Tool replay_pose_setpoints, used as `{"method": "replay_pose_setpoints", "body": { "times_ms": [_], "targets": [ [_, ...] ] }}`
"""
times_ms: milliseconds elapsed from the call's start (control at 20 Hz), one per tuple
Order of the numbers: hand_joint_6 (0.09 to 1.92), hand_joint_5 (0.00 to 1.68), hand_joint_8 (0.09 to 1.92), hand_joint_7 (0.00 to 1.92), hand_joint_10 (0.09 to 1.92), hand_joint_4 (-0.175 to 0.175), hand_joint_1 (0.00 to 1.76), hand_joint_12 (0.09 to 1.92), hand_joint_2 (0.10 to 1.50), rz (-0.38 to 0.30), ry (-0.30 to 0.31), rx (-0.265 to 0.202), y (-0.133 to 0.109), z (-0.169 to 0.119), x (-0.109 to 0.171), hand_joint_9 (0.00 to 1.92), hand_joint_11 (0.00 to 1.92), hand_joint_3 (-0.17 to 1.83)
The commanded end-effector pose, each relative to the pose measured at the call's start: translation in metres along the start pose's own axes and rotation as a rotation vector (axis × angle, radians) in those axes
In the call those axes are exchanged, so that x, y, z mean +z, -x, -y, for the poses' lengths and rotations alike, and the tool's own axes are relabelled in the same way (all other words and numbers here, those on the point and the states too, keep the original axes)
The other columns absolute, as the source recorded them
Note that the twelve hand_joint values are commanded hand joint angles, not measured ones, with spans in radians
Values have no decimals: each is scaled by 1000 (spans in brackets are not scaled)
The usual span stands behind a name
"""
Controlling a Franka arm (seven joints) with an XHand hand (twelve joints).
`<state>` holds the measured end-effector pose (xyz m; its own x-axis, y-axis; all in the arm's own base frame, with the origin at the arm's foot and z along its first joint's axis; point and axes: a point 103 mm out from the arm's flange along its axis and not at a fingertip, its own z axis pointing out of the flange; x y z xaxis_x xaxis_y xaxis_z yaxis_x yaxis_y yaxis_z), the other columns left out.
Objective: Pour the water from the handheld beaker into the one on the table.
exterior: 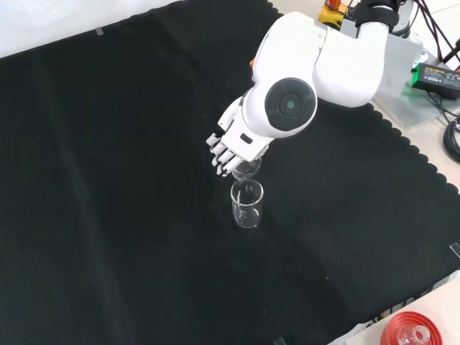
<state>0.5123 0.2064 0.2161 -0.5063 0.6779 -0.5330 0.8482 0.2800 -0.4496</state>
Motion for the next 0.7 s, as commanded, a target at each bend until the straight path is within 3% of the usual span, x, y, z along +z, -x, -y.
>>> {"method": "replay_pose_setpoints", "body": {
  "times_ms": [50, 700],
  "targets": [
    [748, 1122, 504, 1389, 956, -116, 1297, 846, 1074, 29, -9, 15, -6, 0, -9, 1386, 1132, -175],
    [751, 1120, 507, 1387, 957, -116, 1297, 845, 1075, 68, -25, 29, -6, 2, -10, 1386, 1130, -175]
  ]
}}
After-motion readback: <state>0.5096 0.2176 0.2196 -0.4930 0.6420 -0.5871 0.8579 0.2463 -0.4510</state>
